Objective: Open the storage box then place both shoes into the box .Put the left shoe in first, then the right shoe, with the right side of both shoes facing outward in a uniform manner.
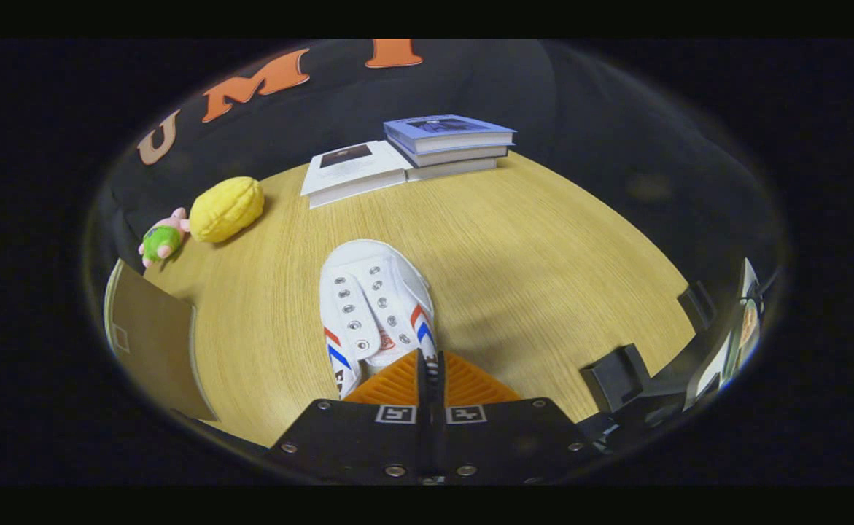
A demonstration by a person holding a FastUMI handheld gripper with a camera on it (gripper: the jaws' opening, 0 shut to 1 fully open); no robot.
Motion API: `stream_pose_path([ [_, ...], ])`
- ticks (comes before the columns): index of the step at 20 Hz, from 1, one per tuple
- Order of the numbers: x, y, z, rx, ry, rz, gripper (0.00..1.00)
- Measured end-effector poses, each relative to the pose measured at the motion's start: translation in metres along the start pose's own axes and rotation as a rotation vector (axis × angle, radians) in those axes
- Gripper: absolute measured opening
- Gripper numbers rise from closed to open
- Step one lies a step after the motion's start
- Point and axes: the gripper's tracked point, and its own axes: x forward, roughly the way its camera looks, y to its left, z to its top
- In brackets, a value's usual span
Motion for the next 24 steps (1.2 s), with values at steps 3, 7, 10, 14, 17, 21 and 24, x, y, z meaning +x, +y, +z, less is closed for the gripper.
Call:
stream_pose_path([
  [3,-0.011,0.016,0.006,0.074,0.013,0.011,0.00],
  [7,-0.040,0.044,0.030,0.121,-0.061,0.053,0.00],
  [10,-0.061,0.071,0.052,0.110,-0.131,0.080,0.00],
  [14,-0.104,0.111,0.064,0.140,-0.191,0.144,0.00],
  [17,-0.133,0.151,0.071,0.141,-0.234,0.202,0.00],
  [21,-0.167,0.207,0.065,0.150,-0.250,0.276,0.00],
  [24,-0.184,0.243,0.054,0.118,-0.261,0.312,0.00],
])
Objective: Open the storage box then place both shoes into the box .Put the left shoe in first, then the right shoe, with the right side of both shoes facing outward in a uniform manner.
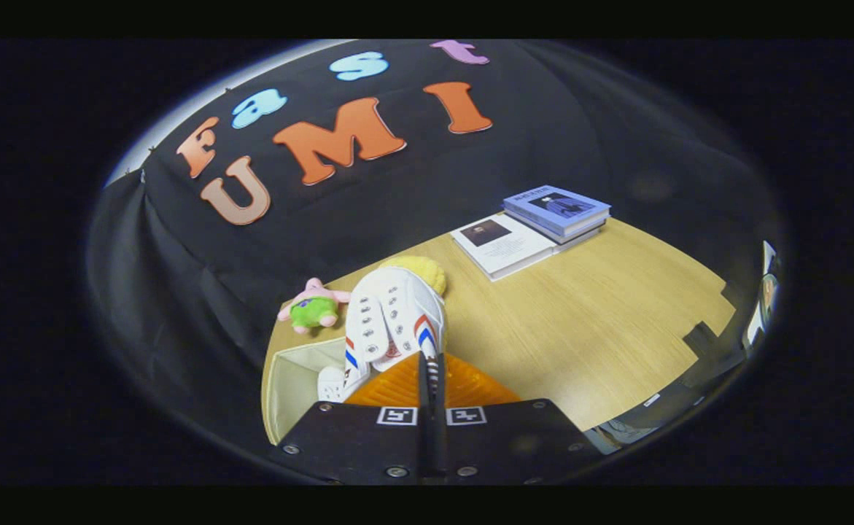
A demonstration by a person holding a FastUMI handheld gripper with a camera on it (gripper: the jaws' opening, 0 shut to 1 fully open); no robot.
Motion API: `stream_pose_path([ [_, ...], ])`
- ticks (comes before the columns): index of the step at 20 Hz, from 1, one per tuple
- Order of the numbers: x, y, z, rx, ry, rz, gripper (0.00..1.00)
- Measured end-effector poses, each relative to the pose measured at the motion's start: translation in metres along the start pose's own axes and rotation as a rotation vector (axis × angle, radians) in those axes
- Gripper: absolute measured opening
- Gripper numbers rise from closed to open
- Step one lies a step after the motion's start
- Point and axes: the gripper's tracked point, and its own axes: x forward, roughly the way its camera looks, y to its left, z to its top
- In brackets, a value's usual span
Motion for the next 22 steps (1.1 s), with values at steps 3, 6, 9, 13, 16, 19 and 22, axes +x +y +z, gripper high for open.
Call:
stream_pose_path([
  [3,-0.002,0.033,-0.020,-0.028,0.004,0.027,0.00],
  [6,0.006,0.062,-0.048,-0.051,0.031,0.053,0.00],
  [9,0.010,0.079,-0.072,-0.090,0.060,0.063,0.00],
  [13,0.020,0.086,-0.095,-0.127,0.098,0.033,0.00],
  [16,0.023,0.087,-0.104,-0.144,0.110,0.020,0.03],
  [19,0.017,0.107,-0.086,-0.132,0.046,0.094,0.05],
  [22,0.010,0.105,-0.069,-0.217,0.009,0.100,0.74],
])
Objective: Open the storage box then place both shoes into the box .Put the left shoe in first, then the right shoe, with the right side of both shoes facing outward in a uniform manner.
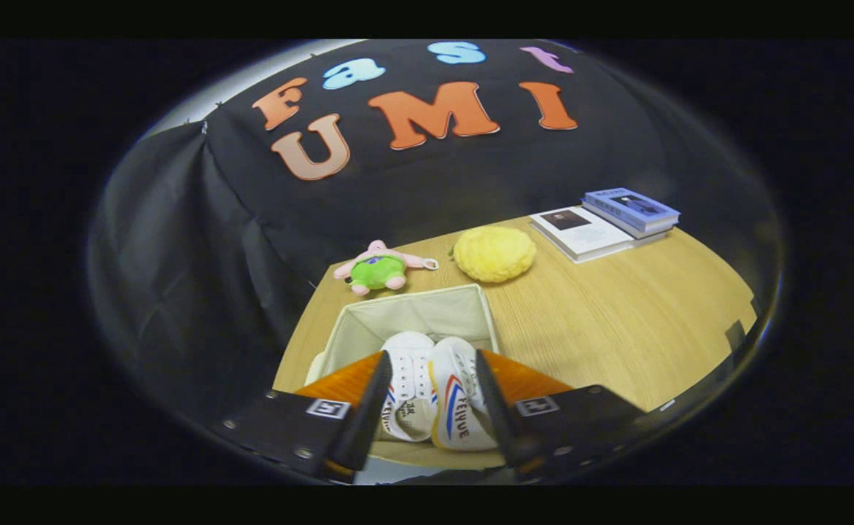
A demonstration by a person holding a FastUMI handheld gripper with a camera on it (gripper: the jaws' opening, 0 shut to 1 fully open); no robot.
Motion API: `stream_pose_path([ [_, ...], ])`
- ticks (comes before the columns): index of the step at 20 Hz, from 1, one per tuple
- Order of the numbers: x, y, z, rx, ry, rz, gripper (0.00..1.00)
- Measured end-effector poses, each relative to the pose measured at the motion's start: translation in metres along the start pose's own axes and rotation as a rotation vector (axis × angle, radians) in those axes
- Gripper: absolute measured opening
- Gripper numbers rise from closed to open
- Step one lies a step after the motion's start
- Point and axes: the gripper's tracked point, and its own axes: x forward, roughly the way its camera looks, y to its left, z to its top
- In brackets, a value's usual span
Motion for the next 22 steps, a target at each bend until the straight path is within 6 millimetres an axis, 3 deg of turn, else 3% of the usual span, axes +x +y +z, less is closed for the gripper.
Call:
stream_pose_path([
  [1,-0.003,-0.005,0.006,-0.019,-0.014,-0.011,0.97],
  [2,-0.003,-0.009,0.010,-0.030,-0.024,-0.017,0.99],
  [7,-0.020,-0.032,0.046,-0.066,-0.090,-0.046,0.99],
  [13,-0.057,-0.075,0.111,-0.129,-0.224,-0.112,0.99],
  [20,-0.128,-0.133,0.190,-0.140,-0.417,-0.176,0.99],
  [22,-0.150,-0.158,0.210,-0.160,-0.477,-0.220,0.99],
])
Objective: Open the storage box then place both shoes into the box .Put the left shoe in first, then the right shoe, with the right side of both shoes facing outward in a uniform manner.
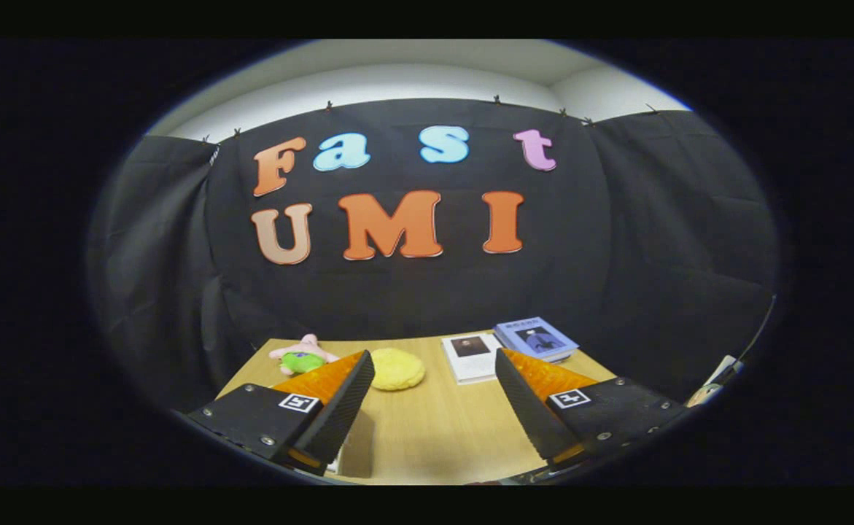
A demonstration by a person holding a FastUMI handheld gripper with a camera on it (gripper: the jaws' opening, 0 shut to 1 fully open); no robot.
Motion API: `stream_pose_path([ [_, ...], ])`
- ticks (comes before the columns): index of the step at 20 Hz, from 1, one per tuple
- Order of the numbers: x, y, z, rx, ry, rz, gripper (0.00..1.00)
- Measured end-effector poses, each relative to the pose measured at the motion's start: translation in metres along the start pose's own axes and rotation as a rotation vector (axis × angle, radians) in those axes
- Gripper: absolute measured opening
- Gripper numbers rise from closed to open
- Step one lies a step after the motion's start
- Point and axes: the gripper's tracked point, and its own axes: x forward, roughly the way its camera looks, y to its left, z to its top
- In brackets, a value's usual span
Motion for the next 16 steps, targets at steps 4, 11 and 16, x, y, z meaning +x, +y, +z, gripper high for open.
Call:
stream_pose_path([
  [4,-0.010,-0.050,0.029,-0.018,-0.076,-0.063,0.99],
  [11,-0.011,-0.118,0.050,0.019,-0.131,-0.111,0.98],
  [16,-0.005,-0.145,0.052,0.008,-0.131,-0.106,0.99],
])
